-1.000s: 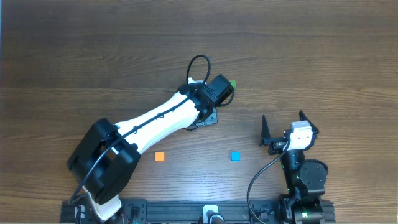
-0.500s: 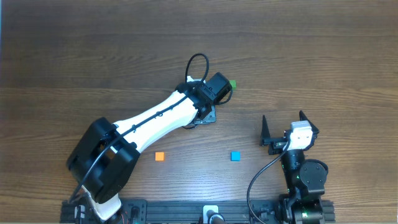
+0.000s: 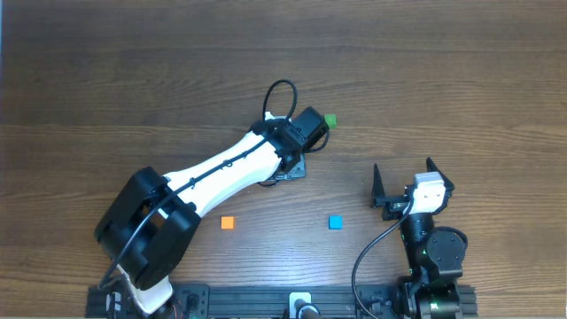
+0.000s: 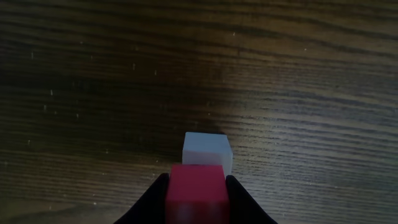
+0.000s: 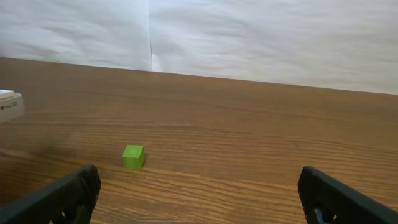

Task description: Stack Cubes

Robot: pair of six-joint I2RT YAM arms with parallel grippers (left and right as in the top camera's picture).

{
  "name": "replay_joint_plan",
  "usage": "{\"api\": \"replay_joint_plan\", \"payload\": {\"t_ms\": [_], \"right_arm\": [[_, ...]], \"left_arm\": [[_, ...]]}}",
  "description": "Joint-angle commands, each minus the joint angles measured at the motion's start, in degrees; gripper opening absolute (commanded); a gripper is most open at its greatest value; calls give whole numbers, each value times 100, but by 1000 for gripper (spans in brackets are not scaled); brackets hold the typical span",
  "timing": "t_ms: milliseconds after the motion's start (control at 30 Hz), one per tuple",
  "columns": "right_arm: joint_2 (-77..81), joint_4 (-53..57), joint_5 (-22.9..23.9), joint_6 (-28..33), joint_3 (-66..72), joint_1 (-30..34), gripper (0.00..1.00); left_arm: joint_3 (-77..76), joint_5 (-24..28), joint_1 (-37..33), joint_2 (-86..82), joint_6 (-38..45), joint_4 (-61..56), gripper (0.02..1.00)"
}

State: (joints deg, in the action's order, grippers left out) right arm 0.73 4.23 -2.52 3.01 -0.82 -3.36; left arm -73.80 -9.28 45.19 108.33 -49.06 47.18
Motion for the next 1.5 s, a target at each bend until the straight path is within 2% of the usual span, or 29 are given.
{"api": "replay_joint_plan", "payload": {"t_ms": [33,1367,1500], "right_arm": [[-39,-15,-63,-13,52,42,993],[-39,-17,-63,-13,52,42,993],[-39,-17,-63,-13,52,42,993]], "left_arm": [[39,-22,-35,46,85,-76,40],[42,-22,-94,155,85,-223,40],[42,-20,-94,157,85,-223,88]]}}
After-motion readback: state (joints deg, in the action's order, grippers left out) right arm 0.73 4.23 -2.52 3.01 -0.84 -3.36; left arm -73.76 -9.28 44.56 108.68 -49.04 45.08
